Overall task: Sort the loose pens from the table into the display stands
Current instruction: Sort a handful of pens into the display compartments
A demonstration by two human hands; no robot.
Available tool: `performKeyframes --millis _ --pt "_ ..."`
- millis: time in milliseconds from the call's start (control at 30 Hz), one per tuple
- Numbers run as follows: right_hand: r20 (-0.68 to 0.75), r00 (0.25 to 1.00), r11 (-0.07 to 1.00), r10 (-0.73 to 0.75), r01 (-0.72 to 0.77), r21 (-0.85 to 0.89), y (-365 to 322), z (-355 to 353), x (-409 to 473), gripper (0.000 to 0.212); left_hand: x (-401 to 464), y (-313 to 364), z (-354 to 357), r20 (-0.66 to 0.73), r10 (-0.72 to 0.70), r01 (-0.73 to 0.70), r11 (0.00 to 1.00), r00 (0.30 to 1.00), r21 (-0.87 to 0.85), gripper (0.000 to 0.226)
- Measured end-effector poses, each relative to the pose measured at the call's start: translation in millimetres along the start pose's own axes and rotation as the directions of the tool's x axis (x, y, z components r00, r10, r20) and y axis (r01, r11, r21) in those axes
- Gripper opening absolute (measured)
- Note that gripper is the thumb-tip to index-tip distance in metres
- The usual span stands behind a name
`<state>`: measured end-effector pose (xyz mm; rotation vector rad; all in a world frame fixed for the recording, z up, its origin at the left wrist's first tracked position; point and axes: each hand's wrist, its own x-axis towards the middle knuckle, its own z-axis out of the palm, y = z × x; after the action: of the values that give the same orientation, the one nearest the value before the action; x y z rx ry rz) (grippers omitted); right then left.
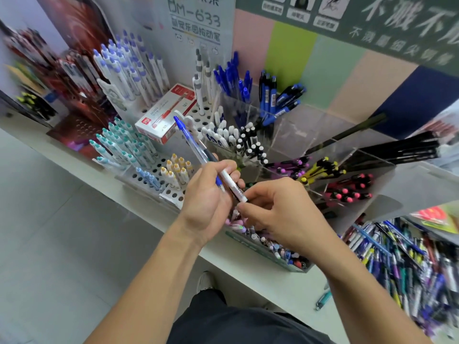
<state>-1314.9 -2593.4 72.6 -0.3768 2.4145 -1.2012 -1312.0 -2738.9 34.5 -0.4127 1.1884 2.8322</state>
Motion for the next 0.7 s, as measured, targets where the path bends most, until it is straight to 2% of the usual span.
performKeyframes --millis 67,133,200,233,300,367,467,600,700 --pt "-0.03 0.999 0.999 -0.034 0.034 0.007 4 -11 -5 0.012 2 1 -7 -0.034 0.085 -0.079 0.986 0.996 0.144 0.02" --pt "-0.21 0.972 0.994 -0.11 0.103 -0.04 7 -29 -10 0.015 3 7 -18 -0.043 0.152 -0.13 0.937 0.988 0.323 0.027" --pt "-0.422 0.891 0.985 -0.167 0.137 -0.101 7 -53 -9 0.015 3 13 -28 -0.02 0.181 -0.156 0.895 0.983 0.418 0.033" --pt "-0.48 0.854 0.976 -0.198 0.124 -0.181 4 -65 -6 0.015 2 15 -32 -0.013 0.186 -0.16 0.878 0.983 0.452 0.033" --pt "-0.464 0.852 0.922 -0.241 0.053 -0.383 -4 -81 8 0.016 -3 15 -35 -0.034 0.158 -0.123 0.87 0.987 0.478 0.028" --pt "-0.365 0.905 0.859 -0.219 0.001 -0.512 -14 -86 29 0.017 -8 11 -37 -0.038 0.09 -0.063 0.887 0.995 0.457 0.024" --pt "-0.288 0.936 0.825 -0.202 0.004 -0.566 -36 -79 53 0.011 -13 3 -41 -0.037 0.044 -0.023 0.89 0.998 0.455 0.024" --pt "-0.338 0.889 0.788 -0.309 0.04 -0.615 -61 -82 49 0.01 -15 -6 -53 -0.072 0.051 -0.013 0.892 0.996 0.452 0.014" --pt "-0.326 0.911 0.757 -0.253 -0.023 -0.653 -66 -89 44 0.014 -17 -8 -59 -0.097 0.044 0.007 0.881 0.994 0.474 0.012"
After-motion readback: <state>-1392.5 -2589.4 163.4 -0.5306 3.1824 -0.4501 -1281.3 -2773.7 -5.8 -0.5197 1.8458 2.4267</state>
